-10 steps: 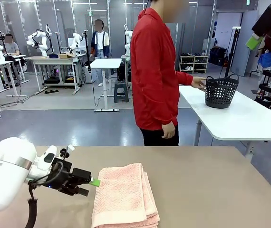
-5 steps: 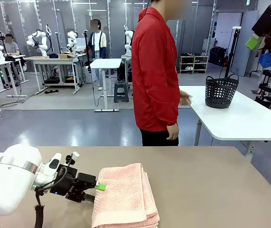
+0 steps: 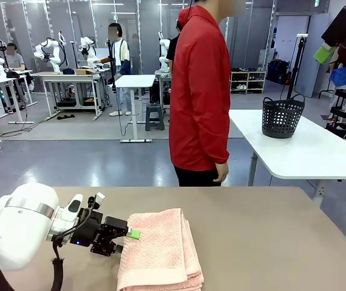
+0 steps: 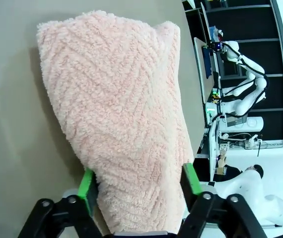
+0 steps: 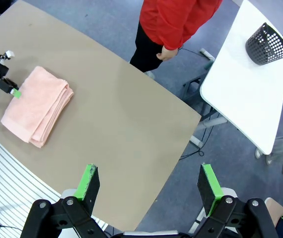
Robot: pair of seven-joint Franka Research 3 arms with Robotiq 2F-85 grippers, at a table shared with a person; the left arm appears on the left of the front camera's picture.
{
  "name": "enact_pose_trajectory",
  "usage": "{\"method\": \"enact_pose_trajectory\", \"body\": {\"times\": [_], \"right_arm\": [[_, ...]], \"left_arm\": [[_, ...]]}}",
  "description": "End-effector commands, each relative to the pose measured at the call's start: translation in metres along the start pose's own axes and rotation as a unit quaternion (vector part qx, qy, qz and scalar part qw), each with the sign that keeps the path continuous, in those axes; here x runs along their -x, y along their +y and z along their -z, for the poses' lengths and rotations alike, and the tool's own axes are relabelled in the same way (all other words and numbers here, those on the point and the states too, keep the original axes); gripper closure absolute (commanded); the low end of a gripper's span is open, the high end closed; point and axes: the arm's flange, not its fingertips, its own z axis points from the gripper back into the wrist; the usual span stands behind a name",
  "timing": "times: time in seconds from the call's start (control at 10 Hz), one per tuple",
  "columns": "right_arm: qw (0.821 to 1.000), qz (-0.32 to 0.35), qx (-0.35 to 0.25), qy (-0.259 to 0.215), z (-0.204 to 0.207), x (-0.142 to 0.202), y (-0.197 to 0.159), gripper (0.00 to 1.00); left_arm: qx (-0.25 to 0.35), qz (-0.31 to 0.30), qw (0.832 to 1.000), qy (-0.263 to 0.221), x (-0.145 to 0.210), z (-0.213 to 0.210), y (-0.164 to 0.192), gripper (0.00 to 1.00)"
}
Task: Fold the towel.
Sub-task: Pick up the 100 cm Hotel Towel and place it on the left side of the table.
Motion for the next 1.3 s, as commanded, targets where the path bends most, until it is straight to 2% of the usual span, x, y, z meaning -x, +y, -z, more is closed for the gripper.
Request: {"method": "enact_pose_trajectory", "body": {"times": [0.0,0.1,0.8,0.9,1.0,1.2], "right_arm": [[1.000,-0.002,0.000,-0.001,-0.001,0.000,-0.002,0.00],[1.000,-0.002,0.000,-0.001,-0.001,0.000,-0.002,0.00],[1.000,-0.002,0.000,-0.001,-0.001,0.000,-0.002,0.00],[1.000,-0.002,0.000,-0.001,-0.001,0.000,-0.002,0.00],[1.000,-0.002,0.000,-0.001,-0.001,0.000,-0.002,0.00],[1.000,-0.002,0.000,-0.001,-0.001,0.000,-0.002,0.00]], "left_arm": [[-0.001,-0.025,1.000,-0.018,-0.006,0.012,0.000,0.71],[0.002,-0.022,1.000,-0.019,-0.007,0.012,-0.002,1.00],[-0.012,-0.015,0.999,-0.034,-0.007,0.002,-0.012,1.00],[-0.018,-0.013,1.000,0.015,-0.008,0.001,-0.013,1.00],[-0.008,-0.013,1.000,-0.019,-0.008,-0.001,-0.005,1.00],[-0.008,-0.013,1.000,-0.019,-0.008,-0.001,-0.005,1.00]]}}
